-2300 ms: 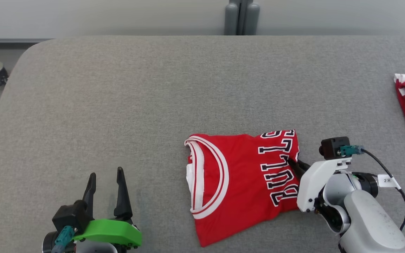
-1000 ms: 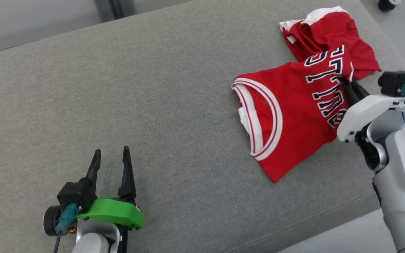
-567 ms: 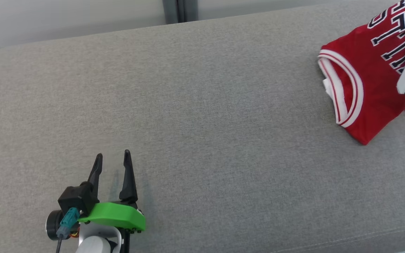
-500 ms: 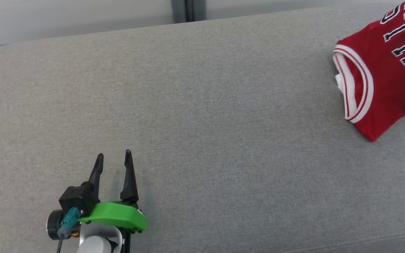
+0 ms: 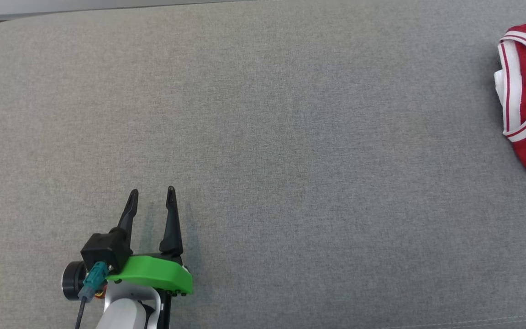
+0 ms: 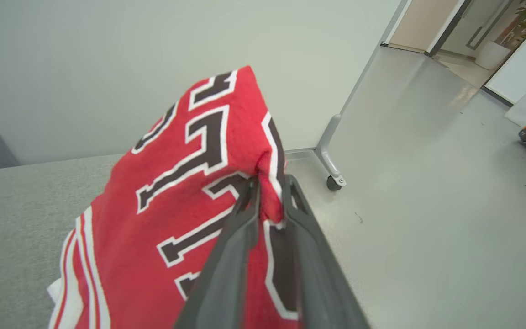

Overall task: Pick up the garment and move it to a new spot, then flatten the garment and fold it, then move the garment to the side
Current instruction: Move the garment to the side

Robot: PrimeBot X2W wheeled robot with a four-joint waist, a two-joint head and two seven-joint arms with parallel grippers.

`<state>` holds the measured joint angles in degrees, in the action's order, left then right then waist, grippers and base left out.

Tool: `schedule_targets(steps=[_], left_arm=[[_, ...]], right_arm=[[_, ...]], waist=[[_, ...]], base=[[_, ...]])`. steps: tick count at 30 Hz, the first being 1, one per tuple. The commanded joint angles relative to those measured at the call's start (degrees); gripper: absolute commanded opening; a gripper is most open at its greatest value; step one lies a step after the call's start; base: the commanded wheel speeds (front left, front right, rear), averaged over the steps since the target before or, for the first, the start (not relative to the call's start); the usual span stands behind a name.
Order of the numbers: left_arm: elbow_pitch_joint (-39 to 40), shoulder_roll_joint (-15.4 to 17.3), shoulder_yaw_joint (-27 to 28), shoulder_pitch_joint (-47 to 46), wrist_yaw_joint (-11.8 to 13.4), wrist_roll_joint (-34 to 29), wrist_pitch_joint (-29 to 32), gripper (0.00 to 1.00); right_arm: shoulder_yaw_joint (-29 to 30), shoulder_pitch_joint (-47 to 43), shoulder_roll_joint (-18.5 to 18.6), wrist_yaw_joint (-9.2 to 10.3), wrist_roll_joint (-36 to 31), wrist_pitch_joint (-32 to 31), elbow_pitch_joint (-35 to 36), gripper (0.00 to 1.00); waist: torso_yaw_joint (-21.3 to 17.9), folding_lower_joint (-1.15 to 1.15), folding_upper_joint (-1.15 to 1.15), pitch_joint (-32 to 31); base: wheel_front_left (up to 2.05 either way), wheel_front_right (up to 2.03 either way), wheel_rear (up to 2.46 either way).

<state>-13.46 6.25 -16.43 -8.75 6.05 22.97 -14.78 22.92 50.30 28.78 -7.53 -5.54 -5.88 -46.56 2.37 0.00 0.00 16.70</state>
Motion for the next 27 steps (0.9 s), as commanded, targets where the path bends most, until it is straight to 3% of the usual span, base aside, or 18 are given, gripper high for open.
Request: schedule_targets(steps=[1,6,12,20,27], left_arm=[[-0.1,0.5,0.0,-0.9,-0.1,-0.7,-0.2,1.0],[0.2,1.0,-0.4,-1.3,0.2,-0.9,0.3,1.0],[0.9,1.8,-0.4,-0.2,0.7,-1.0,0.9,1.0],[2.0,2.9,0.5,0.7,0.6,0.1,0.7,1.0],[2.0,3.0,3.2,-0.5,1.0,0.6,-0.1,1.0]], right_arm=[[1.3,0.4,0.2,0.11,-1.5,1.6,-0.8,1.0],[6.6,0.7,-2.0,0.11,-5.9,6.4,-3.4,1.0],[6.1,2.1,-5.4,0.11,-7.6,10.4,-6.1,1.0],[-1.8,4.0,-9.8,0.1,-4.0,16.8,-8.5,1.0],[-12.5,0.8,-15.9,0.1,2.1,20.1,-7.3,1.0]], waist=[[0.3,0.0,0.0,1.0],[-0.2,0.0,0.0,1.3],[-1.7,0.0,0.0,0.3],[-4.0,0.0,0.0,-4.4],[-5.0,0.0,0.0,-9.6]], base=[[0.0,0.0,0.0],[0.0,0.0,0.0],[0.0,0.0,0.0],[0.0,0.0,0.0],[0.0,0.0,0.0]])
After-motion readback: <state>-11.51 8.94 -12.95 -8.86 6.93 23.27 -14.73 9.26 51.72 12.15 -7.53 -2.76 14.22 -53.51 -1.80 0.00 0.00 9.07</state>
